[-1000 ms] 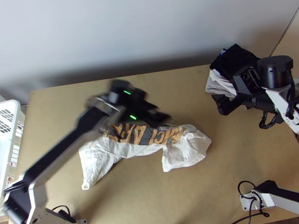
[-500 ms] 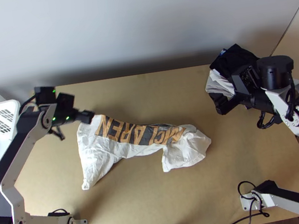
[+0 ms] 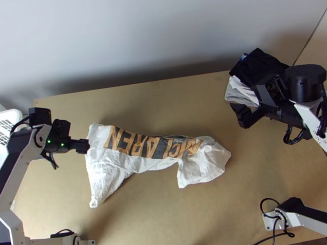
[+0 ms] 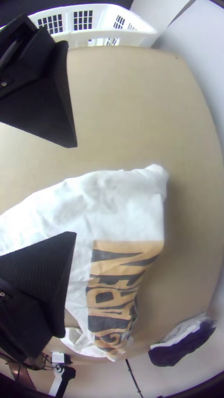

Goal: Fold the t-shirt

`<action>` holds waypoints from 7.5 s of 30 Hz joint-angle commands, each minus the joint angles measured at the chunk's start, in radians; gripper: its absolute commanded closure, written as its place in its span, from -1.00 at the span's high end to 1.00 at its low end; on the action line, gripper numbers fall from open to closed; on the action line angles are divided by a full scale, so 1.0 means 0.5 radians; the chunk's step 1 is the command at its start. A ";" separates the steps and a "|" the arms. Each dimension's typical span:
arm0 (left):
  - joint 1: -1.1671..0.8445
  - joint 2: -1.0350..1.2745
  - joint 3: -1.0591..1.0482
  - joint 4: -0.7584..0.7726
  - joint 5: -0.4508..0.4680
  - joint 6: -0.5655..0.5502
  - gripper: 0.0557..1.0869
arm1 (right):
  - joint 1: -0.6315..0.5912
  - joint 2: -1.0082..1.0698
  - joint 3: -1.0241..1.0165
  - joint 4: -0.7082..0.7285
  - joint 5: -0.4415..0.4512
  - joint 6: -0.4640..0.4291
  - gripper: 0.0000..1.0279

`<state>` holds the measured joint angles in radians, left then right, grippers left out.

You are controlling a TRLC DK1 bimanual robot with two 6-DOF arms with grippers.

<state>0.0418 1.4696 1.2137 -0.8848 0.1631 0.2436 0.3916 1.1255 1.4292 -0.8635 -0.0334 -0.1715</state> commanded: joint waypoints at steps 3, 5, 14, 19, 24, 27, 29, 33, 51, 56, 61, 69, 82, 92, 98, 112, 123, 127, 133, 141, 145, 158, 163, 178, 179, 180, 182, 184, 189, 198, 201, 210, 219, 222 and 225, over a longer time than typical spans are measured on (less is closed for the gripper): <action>-0.050 -0.040 0.184 -0.700 -0.013 0.010 0.90 | 0.008 0.041 -0.027 -0.022 0.002 0.042 0.91; -0.065 -0.043 0.171 -0.795 0.011 0.037 0.90 | 0.018 0.053 -0.033 -0.031 0.002 0.045 0.91; -0.010 0.006 0.002 -0.734 0.165 0.010 0.91 | 0.030 0.044 -0.014 -0.089 0.002 0.055 0.91; 0.171 -0.028 -0.166 -0.660 0.496 0.050 0.90 | 0.027 0.019 -0.027 -0.111 0.002 0.058 0.91; 0.331 -0.028 -0.314 -0.537 0.653 0.096 0.90 | 0.051 0.016 -0.042 -0.114 -0.001 0.088 0.91; 0.352 -0.037 -0.396 -0.461 0.653 0.133 0.90 | 0.073 0.025 -0.027 -0.114 -0.001 0.091 0.91; 0.380 -0.034 -0.452 -0.399 0.653 0.157 0.90 | 0.085 0.025 -0.014 -0.114 -0.001 0.091 0.91; 0.395 -0.019 -0.550 -0.215 0.692 0.209 0.90 | 0.085 0.022 -0.008 -0.117 -0.001 0.085 0.91; 0.318 0.113 -0.685 0.337 0.806 0.182 0.70 | 0.122 0.025 -0.017 -0.117 -0.028 0.076 0.91; 0.324 0.095 -0.740 0.334 0.907 0.212 -0.30 | 0.122 0.013 -0.017 -0.123 -0.047 0.076 0.91; 0.367 -0.046 -0.820 0.457 1.024 0.163 -0.94 | 0.131 -0.048 -0.073 -0.157 -0.096 0.088 0.91; 0.361 -0.120 -0.783 0.383 1.021 0.126 -0.93 | 0.315 -0.183 -0.146 -0.427 -0.317 0.211 0.91; 0.303 -0.154 -0.780 0.352 1.021 0.093 -0.94 | 0.938 -0.515 -0.717 -0.672 -0.378 -0.087 0.91; 0.282 -0.157 -0.746 0.349 1.018 0.062 -0.94 | 1.484 -0.714 -1.367 -0.145 0.208 -0.608 0.91; 0.278 -0.154 -0.746 0.349 1.011 0.062 -0.94 | 1.475 -0.702 -1.588 0.580 0.374 -1.142 0.91; 0.202 -0.104 -0.688 0.481 1.005 -0.061 -0.94 | 1.714 -0.389 -1.736 1.040 0.189 -1.084 0.91; 0.015 -0.111 -0.703 0.650 0.999 -0.150 -0.94 | 1.708 0.096 -1.742 1.595 0.113 -1.050 0.90; 0.015 -0.175 -0.691 0.653 0.999 -0.144 -0.94 | 1.683 0.311 -1.680 1.736 0.113 -1.050 0.90; 0.024 -0.224 -0.679 0.647 0.990 -0.119 -0.94 | 1.585 0.575 -1.653 1.874 0.079 -1.096 0.90; 0.051 -0.267 -0.679 0.616 0.987 -0.098 -0.94 | 1.374 0.783 -1.610 1.957 0.058 -1.105 0.90; 0.067 -0.289 -0.669 0.607 0.987 -0.094 -0.94 | 1.226 0.792 -1.591 1.948 0.054 -1.130 0.90; 0.085 -0.295 -0.651 0.601 0.987 -0.098 -0.94 | 1.180 0.344 -1.643 1.558 0.051 -1.142 0.79; 0.082 -0.298 -0.639 0.592 0.990 -0.098 -0.94 | 1.177 0.308 -1.653 1.540 0.051 -1.120 0.49; 0.079 -0.350 -0.648 0.558 0.990 -0.104 -0.94 | 1.297 0.522 -1.619 1.773 0.051 -0.979 0.49; 0.079 -0.347 -0.648 0.561 0.990 -0.104 -0.94 | 1.300 0.541 -1.607 1.779 0.051 -0.970 0.49; 0.076 -0.347 -0.648 0.558 0.990 -0.104 -0.94 | 1.300 0.562 -1.597 1.782 0.051 -0.964 0.49; 0.076 -0.344 -0.648 0.561 0.990 -0.104 -0.94 | 1.300 0.593 -1.579 1.782 0.051 -0.955 0.21; 0.076 -0.344 -0.651 0.558 0.990 -0.104 -0.94 | 1.294 0.599 -1.576 1.813 0.051 -0.955 -0.31; 0.079 -0.362 -0.654 0.555 0.987 -0.101 -0.94 | 1.239 0.636 -1.579 1.847 0.051 -0.927 -0.55; 0.082 -0.390 -0.645 0.539 0.990 -0.101 -0.94 | 1.199 0.602 -1.643 1.834 0.051 -0.872 -0.79; 0.082 -0.396 -0.630 0.521 0.987 -0.101 -0.94 | 1.199 0.581 -1.622 1.794 0.051 -0.866 -0.80; 0.088 -0.433 -0.611 0.447 0.990 -0.098 -0.94 | 0.794 0.581 -0.987 1.052 -0.047 -0.559 -0.95; 0.159 -0.430 -0.409 0.303 1.002 -0.104 -0.94 | 0.441 0.212 -0.778 0.742 -0.068 -0.455 -0.95; 0.245 -0.368 -0.264 0.223 1.015 -0.144 -0.94 | 0.404 0.028 -0.748 0.699 -0.065 -0.449 -0.95; 0.303 -0.292 -0.093 0.125 1.021 -0.208 -0.94 | 0.327 -0.104 -0.732 0.690 -0.062 -0.452 -0.95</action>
<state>0.1329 1.2732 1.0283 -0.7441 0.6659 0.1802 0.6376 1.2251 1.0183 -0.4686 -0.0620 -0.4110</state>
